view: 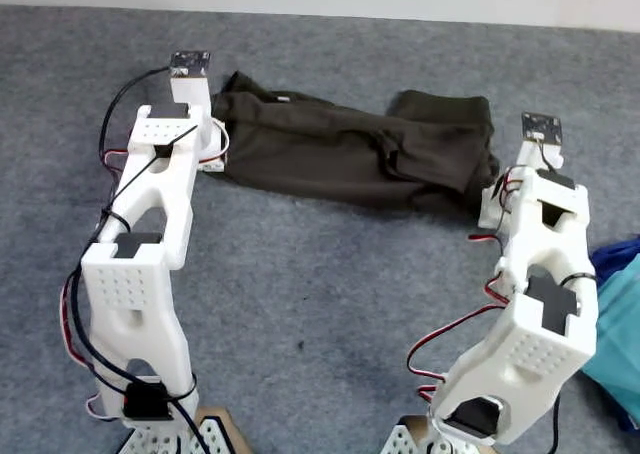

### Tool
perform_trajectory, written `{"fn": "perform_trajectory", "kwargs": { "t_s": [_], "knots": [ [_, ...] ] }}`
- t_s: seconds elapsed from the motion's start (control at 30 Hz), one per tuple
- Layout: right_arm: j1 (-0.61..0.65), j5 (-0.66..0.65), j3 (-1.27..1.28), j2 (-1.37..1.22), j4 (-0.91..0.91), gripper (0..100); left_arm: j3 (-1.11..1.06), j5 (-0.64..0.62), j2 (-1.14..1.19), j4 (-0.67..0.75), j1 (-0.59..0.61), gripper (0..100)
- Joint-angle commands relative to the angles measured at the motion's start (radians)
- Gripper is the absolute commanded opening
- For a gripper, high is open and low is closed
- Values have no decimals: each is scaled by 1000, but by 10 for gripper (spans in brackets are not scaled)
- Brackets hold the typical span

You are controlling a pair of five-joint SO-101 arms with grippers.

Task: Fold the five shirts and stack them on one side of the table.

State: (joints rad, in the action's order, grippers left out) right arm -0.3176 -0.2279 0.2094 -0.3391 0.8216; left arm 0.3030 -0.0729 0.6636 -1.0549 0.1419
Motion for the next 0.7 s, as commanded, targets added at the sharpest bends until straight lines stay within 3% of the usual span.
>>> {"fn": "perform_trajectory", "kwargs": {
  "t_s": [0.0,0.1,0.3,0.43,0.67],
  "knots": [
    [-41,9,-54,12,-25,7,27,3,-7,14,12,146],
    [-10,9,-62,13,21,39,21,3,-7,14,-5,174],
    [96,71,-180,13,191,242,18,3,-5,14,-18,178],
    [150,72,-272,12,280,248,18,3,-4,14,-24,178],
    [160,135,-297,1,245,248,27,3,51,28,-27,178]
  ]
}}
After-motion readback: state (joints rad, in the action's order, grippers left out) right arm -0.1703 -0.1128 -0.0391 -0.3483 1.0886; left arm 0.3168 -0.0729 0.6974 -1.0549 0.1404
